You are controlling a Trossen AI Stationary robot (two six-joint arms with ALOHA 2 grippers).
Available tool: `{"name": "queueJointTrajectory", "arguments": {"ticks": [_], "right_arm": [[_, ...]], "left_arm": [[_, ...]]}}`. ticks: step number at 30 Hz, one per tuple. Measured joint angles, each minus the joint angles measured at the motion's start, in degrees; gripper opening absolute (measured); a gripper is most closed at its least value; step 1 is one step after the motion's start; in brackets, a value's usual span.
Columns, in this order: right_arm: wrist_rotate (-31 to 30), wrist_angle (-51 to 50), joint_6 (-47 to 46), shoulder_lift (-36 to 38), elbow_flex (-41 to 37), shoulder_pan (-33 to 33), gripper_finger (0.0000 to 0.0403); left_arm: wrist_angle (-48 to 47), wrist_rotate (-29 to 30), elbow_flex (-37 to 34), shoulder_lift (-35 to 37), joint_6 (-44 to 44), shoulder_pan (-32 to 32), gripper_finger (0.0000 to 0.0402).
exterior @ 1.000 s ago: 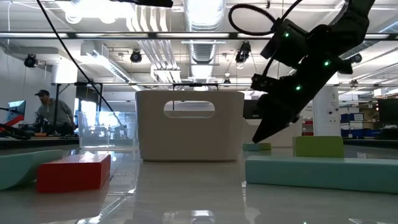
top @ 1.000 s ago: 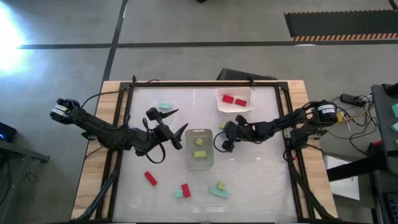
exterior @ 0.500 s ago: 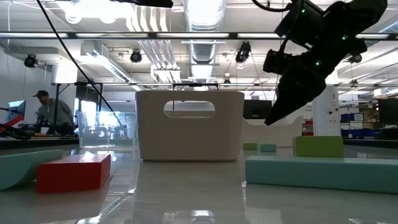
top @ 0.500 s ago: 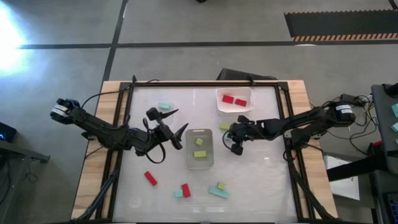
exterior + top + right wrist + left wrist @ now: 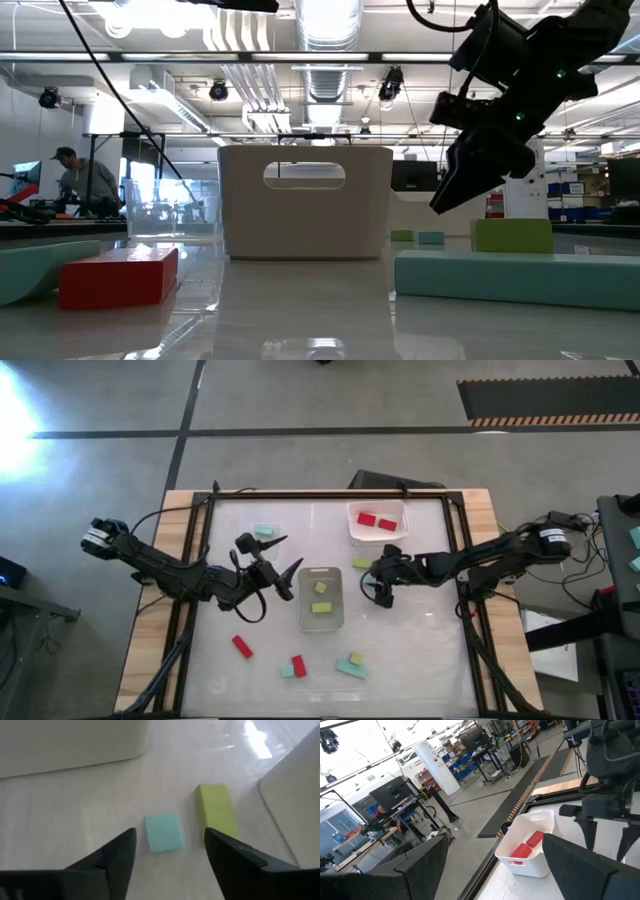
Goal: Sort & place blocks by color
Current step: Put the blue block into the transparent bin
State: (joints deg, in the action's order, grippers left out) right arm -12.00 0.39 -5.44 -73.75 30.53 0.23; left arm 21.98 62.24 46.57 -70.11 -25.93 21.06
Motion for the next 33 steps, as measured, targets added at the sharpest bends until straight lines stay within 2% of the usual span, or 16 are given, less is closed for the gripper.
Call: {"name": "queueJointTrajectory", "arguments": {"ticks": [6,15,20,27,31,33], "right_arm": [[-0.01,3.96,0.53,-3.34,-0.64,0.0,0.0255],[-0.08,8.51,0.99,-9.94,-0.53,-0.15,0.0237],[0.14,10.26,1.25,-11.48,-0.46,-0.13,0.0208],[1.06,9.96,1.03,-11.06,-0.42,-0.12,0.0118],[1.47,9.85,0.21,-10.83,-0.44,-0.13,0.0117],[2.63,9.33,-0.7,-10.01,-0.52,-0.13,0.0117]], "left_arm": [[0.01,-0.15,0.1,0.0,0.0,0.0,0.0306],[0.0,-0.2,-0.01,0.0,0.0,0.0,0.0306],[0.02,-0.23,0.02,0.0,0.0,0.0,0.0306],[0.04,-0.44,0.08,0.0,0.0,0.0,0.0306],[0.04,-1.05,0.01,-0.06,0.02,0.0,0.0306],[0.02,-4.6,0.0,-0.22,0.02,0.0,0.0306]]}}
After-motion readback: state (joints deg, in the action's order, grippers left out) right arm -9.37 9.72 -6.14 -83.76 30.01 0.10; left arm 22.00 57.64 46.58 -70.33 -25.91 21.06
